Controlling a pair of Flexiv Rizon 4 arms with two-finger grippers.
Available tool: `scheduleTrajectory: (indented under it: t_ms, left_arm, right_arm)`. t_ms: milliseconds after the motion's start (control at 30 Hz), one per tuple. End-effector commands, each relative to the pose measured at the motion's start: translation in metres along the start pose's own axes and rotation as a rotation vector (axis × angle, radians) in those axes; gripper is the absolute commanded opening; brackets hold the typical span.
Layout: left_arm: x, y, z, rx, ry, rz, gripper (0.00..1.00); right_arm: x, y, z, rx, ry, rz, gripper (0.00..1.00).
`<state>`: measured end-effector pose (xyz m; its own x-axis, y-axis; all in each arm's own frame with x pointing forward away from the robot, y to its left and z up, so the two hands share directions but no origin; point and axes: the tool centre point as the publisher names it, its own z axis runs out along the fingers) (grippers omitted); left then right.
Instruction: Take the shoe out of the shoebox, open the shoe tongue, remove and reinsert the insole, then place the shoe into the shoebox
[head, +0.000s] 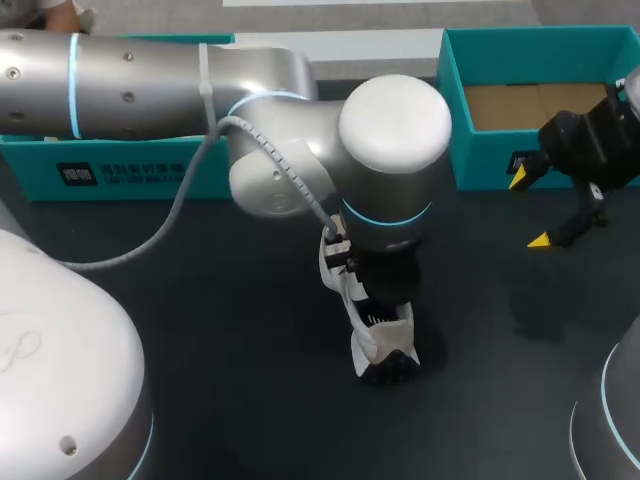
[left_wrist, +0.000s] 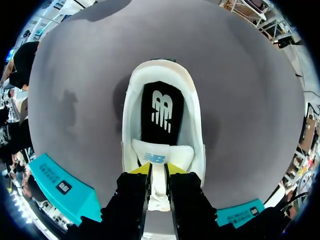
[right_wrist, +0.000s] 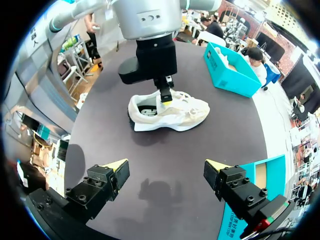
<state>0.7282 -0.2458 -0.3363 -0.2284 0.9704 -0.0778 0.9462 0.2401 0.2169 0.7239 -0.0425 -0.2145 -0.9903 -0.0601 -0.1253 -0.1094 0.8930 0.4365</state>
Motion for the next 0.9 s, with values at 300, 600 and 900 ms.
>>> scheduleTrajectory:
  t_ms: [300,600,900]
  left_arm:
    - [0.006,0.002,-0.024,0.035,-0.004,-0.092,0.25]
    - [0.042,-0.009,-0.067,0.085,0.037,-0.348,1.0]
    - [0.042,-0.009,-0.067,0.085,0.037,-0.348,1.0]
  right_arm:
    - [0.0,0.0,0.001,0.003,0.0,0.001,1.0]
    - [0.0,0.0,0.001,0.003,0.0,0.001,1.0]
    - [0.0,0.0,0.001,0.003,0.0,0.001,1.0]
